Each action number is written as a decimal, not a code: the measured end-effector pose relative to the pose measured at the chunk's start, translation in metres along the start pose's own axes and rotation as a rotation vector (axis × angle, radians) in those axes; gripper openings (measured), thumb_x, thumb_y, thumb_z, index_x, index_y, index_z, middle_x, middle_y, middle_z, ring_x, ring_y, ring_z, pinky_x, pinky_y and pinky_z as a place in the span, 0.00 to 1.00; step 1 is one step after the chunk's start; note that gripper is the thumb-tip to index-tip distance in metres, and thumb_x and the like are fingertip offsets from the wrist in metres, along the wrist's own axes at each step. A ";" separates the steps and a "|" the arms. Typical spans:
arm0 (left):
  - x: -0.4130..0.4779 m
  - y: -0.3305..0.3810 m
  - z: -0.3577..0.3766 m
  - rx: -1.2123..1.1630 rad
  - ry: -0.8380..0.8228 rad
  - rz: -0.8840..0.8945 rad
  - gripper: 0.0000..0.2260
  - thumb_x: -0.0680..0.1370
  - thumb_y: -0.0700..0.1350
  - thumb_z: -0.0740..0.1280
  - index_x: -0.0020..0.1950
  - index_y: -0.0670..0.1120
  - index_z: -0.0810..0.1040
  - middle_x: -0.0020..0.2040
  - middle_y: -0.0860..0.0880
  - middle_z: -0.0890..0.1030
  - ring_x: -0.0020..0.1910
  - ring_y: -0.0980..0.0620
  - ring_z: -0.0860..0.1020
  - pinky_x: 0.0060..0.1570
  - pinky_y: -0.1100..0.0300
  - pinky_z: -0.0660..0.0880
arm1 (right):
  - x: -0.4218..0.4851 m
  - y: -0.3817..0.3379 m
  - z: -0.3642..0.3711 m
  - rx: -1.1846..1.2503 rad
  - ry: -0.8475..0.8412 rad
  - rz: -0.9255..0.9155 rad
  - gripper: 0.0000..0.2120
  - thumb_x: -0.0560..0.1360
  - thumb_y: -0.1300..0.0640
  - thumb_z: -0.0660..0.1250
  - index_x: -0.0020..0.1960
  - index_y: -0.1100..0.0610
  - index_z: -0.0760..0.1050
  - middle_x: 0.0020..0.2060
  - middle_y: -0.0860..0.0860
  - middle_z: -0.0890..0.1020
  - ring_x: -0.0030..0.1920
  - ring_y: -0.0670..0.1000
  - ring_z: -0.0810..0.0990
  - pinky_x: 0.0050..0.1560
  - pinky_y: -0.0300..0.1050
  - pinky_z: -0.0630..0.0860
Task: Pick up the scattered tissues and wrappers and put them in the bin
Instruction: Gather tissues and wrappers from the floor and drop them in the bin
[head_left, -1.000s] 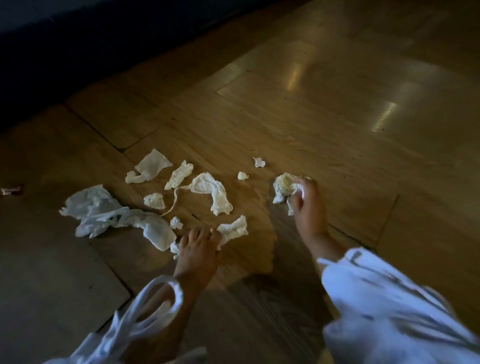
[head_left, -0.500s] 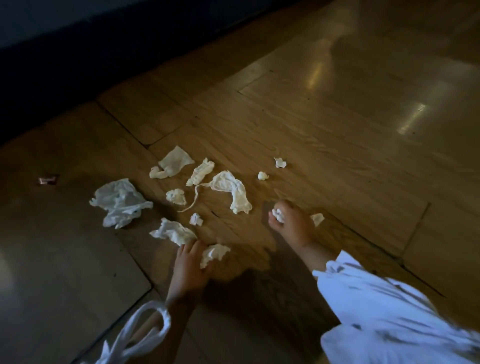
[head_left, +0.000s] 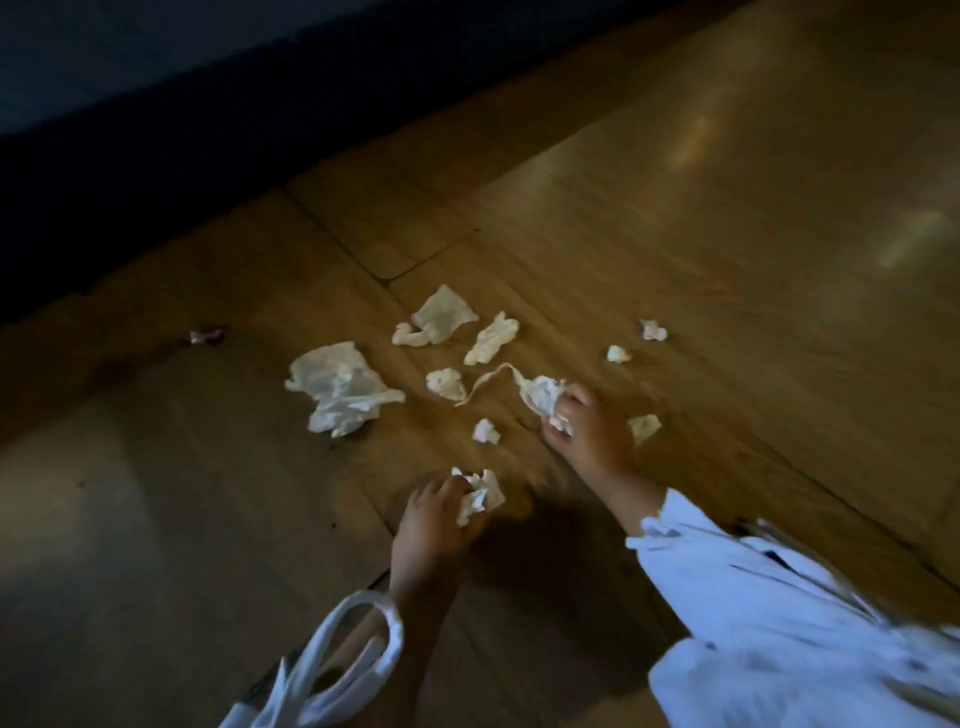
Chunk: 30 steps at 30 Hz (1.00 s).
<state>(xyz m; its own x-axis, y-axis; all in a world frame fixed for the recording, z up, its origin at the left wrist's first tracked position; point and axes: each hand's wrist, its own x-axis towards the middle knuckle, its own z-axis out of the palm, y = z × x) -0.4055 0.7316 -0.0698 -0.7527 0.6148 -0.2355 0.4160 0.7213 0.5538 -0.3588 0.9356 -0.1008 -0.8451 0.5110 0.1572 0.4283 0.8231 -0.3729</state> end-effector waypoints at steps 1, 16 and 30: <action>-0.006 -0.006 -0.006 -0.099 0.055 0.022 0.14 0.71 0.55 0.61 0.49 0.48 0.77 0.48 0.48 0.79 0.48 0.47 0.76 0.44 0.56 0.70 | -0.005 -0.006 0.002 0.073 0.035 0.005 0.17 0.67 0.47 0.59 0.39 0.59 0.78 0.46 0.53 0.81 0.41 0.55 0.81 0.35 0.36 0.68; -0.073 -0.169 -0.153 -0.833 0.406 -0.309 0.07 0.76 0.51 0.65 0.44 0.50 0.79 0.40 0.50 0.82 0.39 0.53 0.81 0.37 0.59 0.78 | -0.007 -0.219 0.021 0.293 -0.261 -0.196 0.06 0.69 0.62 0.71 0.39 0.64 0.77 0.34 0.60 0.79 0.38 0.59 0.78 0.39 0.48 0.73; -0.246 -0.212 -0.379 -1.069 0.690 -0.456 0.09 0.76 0.52 0.64 0.40 0.48 0.78 0.35 0.50 0.80 0.31 0.60 0.80 0.32 0.67 0.76 | -0.069 -0.553 -0.060 0.598 -0.451 -0.269 0.12 0.74 0.49 0.66 0.38 0.57 0.76 0.28 0.46 0.78 0.30 0.43 0.78 0.31 0.39 0.72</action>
<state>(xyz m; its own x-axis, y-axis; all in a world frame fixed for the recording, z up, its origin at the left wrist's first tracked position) -0.5018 0.3065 0.1736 -0.9483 -0.1234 -0.2924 -0.2974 0.0232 0.9545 -0.5185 0.4595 0.1491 -0.9979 0.0586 -0.0266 0.0552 0.5662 -0.8224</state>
